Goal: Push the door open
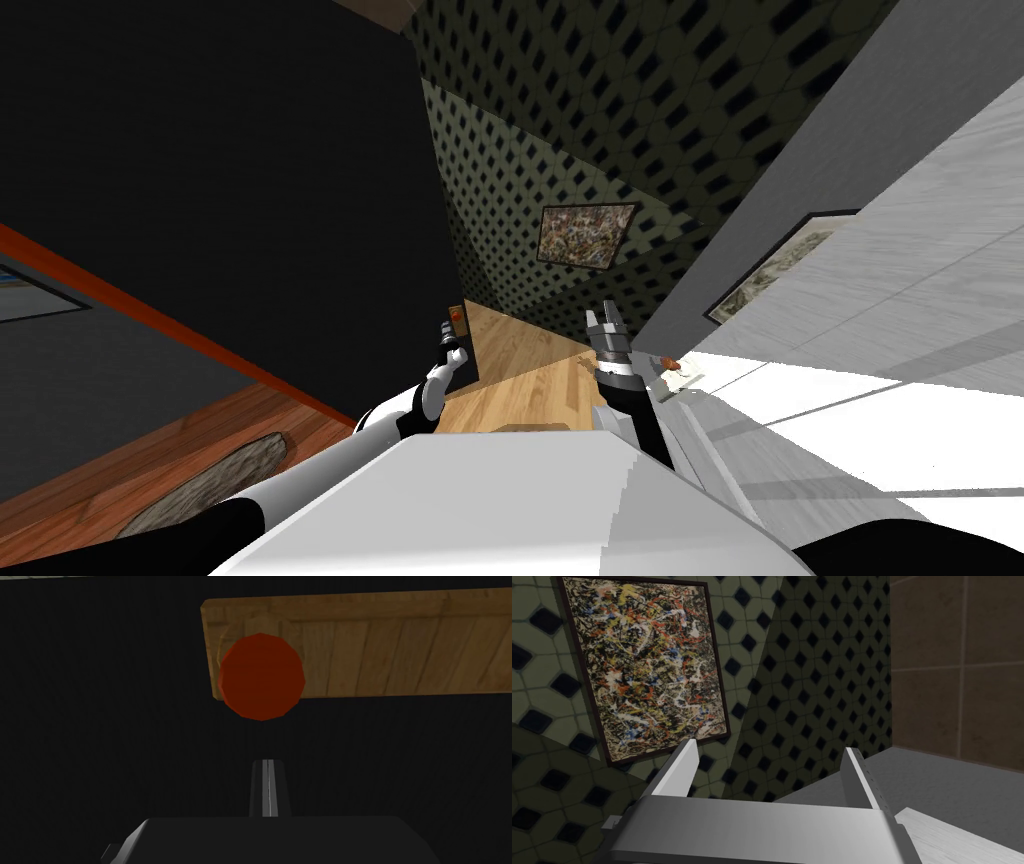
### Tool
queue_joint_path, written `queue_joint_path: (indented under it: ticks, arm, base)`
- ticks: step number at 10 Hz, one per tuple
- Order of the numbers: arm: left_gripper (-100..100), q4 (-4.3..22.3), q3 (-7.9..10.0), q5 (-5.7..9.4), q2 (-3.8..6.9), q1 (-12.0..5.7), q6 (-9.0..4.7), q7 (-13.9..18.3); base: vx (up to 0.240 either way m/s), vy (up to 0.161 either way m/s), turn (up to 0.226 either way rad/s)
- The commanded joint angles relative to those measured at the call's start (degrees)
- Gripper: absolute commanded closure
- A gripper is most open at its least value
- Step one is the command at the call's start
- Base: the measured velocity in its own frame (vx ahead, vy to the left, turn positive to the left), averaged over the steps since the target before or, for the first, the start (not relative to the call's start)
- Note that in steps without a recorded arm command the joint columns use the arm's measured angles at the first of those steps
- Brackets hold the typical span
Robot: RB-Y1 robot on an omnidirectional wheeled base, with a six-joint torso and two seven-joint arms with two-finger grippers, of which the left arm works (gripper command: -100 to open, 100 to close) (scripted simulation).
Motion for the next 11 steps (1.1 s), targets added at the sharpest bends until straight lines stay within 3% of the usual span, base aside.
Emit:
queue_joint_path:
  ticks: [1,2,4,5,6,7,8,9,11]
  arm:
    - [-100,2.86,-0.39,-0.16,1.04,-1.87,-1.80,0.30]
    - [-100,2.26,-0.39,-0.16,1.04,-1.87,-1.80,0.30]
    - [-100,4.37,-0.39,-0.16,1.04,-1.87,-1.80,0.30]
    - [-100,3.45,-0.39,-0.16,1.04,-1.87,-1.80,0.30]
    - [-100,4.37,-0.39,-0.16,1.04,-1.87,-1.80,0.30]
    - [-100,4.31,-1.27,-0.65,0.10,-2.11,-1.83,0.28]
    - [-100,4.85,-1.27,-0.65,0.10,-2.11,-1.83,0.28]
    - [-100,4.26,-1.97,-1.03,-0.99,-2.30,-1.85,0.26]
    - [-100,4.26,-1.97,-1.03,-0.99,-2.30,-1.85,0.26]
  base:
    - [-0.178,-0.010,-0.030]
    - [-0.081,-0.018,0.001]
    - [0.008,-0.008,0.005]
    - [0.029,0.000,0.000]
    - [0.026,0.004,0.000]
    - [-0.107,-0.018,-0.062]
    - [-0.167,-0.035,-0.036]
    - [-0.196,-0.058,-0.041]
    - [-0.133,-0.026,-0.009]
